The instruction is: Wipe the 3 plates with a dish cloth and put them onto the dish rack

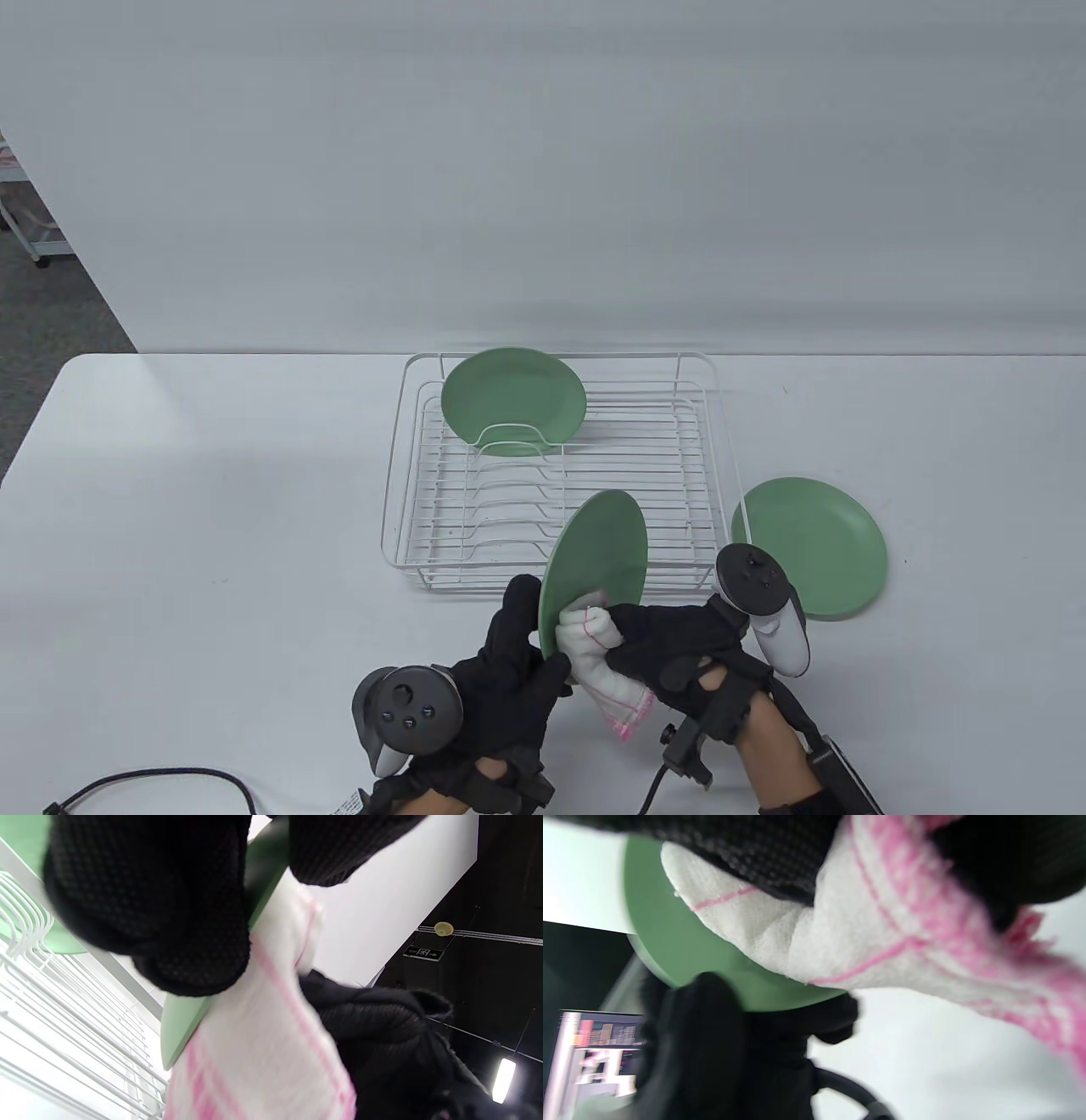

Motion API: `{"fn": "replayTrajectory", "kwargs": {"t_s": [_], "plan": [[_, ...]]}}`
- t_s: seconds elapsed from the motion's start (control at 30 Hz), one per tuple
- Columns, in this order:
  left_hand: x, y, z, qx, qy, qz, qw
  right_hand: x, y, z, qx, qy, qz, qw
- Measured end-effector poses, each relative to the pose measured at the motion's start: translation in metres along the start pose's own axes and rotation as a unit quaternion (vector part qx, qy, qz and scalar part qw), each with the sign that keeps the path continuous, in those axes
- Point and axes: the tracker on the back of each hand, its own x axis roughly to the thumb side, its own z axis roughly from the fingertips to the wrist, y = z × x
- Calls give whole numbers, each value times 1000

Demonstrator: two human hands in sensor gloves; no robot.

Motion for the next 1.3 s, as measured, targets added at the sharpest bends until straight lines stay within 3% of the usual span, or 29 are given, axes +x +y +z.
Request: {"fn": "replayTrajectory", "kwargs": {"t_s": [0.13, 0.3, 0.43, 0.53, 0.8, 0.97, 1.2, 1.3], "plan": [[0, 0, 1, 5, 0, -13, 1000, -9, -14, 2, -83, 46, 58, 994], [2, -5, 0, -10, 2, -21, 1000, -7, -26, 11, -189, 50, 104, 975], [4, -10, -1, -34, 5, -26, 999, -4, -35, 18, -271, 12, 101, 957], [4, -14, -3, -63, 7, -27, 998, -4, -38, 20, -290, -37, 50, 955], [-1, -12, -7, -93, 14, -1, 996, 1, -31, 13, -255, -137, -69, 955], [-1, -14, -6, -98, 12, 3, 995, 9, -18, 9, -184, -179, -93, 962], [0, -11, -5, -76, 14, 2, 997, 14, 4, 5, -81, -178, -97, 976], [-1, -5, -5, -52, 16, 7, 998, 12, 11, 2, -26, -139, -82, 987]]}}
